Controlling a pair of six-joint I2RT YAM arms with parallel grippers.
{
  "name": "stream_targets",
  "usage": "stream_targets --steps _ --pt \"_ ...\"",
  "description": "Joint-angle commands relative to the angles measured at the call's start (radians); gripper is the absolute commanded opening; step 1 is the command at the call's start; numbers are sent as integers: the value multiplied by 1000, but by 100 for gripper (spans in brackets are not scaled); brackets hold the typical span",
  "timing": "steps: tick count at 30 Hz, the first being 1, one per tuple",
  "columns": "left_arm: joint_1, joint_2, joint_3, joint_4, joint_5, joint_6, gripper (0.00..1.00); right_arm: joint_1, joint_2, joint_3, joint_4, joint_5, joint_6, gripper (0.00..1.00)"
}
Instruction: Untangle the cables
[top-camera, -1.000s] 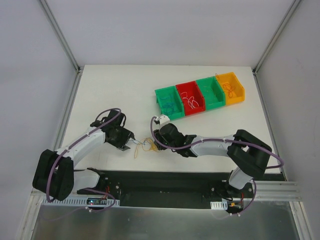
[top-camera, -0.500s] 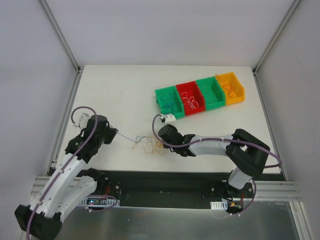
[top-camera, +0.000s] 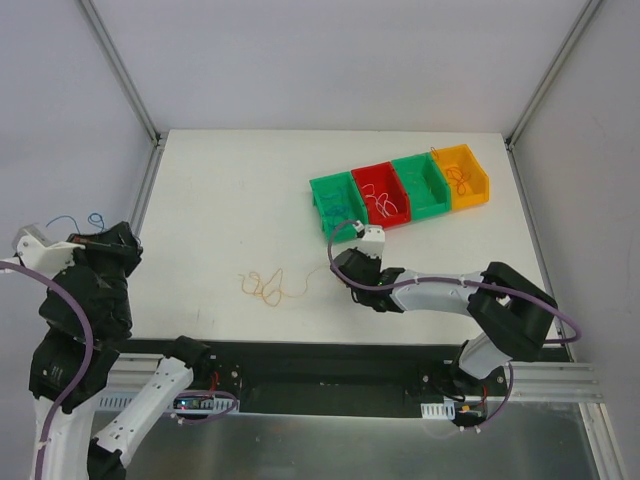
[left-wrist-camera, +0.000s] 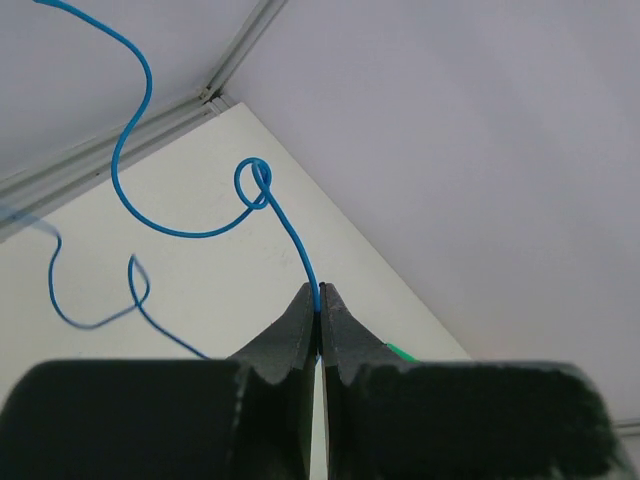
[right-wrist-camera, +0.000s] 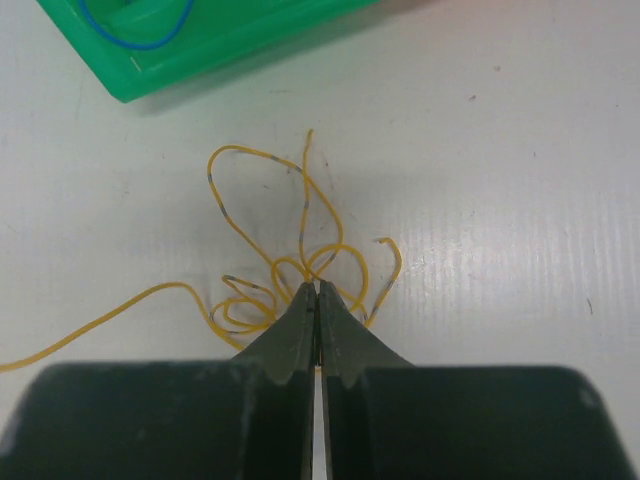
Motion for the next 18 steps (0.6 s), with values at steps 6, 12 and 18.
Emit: stream_targets --steps 6,12,18 --pt "9 187 103 -11 290 128 0 15 26 56 163 -321 -275 7" --pt "9 385 118 -3 708 157 0 42 -106 4 194 -344 -374 47" --pt "9 545 82 210 1280 216 0 44 -394 -121 109 -377 -373 83"
